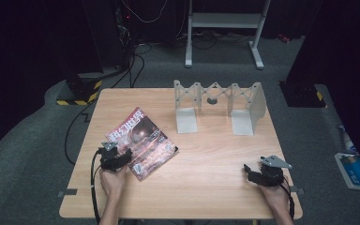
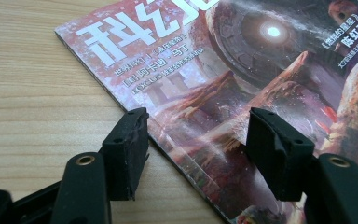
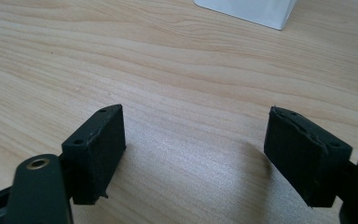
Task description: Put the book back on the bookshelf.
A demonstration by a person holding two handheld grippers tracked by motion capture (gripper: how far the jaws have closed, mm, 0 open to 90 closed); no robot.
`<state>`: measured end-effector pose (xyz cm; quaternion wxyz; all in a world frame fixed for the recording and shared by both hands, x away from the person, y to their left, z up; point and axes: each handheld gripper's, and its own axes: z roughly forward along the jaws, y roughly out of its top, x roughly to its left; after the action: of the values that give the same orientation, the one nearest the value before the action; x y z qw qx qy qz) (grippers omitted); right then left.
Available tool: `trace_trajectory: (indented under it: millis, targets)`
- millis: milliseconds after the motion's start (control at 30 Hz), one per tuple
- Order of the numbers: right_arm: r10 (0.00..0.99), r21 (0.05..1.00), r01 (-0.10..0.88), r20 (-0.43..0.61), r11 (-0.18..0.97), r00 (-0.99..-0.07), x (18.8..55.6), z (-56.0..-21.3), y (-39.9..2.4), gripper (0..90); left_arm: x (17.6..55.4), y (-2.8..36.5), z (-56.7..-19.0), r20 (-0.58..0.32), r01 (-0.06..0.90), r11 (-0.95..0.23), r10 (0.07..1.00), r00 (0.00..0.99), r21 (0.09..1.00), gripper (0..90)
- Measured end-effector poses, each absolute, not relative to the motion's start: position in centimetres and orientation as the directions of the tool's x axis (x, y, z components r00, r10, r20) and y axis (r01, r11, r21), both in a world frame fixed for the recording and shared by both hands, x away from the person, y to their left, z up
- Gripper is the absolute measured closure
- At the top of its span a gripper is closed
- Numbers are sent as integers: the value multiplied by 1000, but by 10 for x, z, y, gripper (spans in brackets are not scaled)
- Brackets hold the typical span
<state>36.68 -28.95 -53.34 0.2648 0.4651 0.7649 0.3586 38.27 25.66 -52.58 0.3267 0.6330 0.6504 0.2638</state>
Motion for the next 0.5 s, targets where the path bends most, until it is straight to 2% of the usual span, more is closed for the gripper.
trace_trajectory:
  millis: [167,300,500]
  targets:
    - [897,791,527,-64,313,-437,364,-532,-290,276,379,251,-526,-93,647,51,995,31,761,389]
    - [893,791,532,-40,303,-448,363,-531,-291,378,375,245,-526,-89,647,33,995,55,761,390]
    - [889,794,533,-20,291,-457,362,-532,-289,467,370,238,-528,-91,635,20,993,79,772,391]
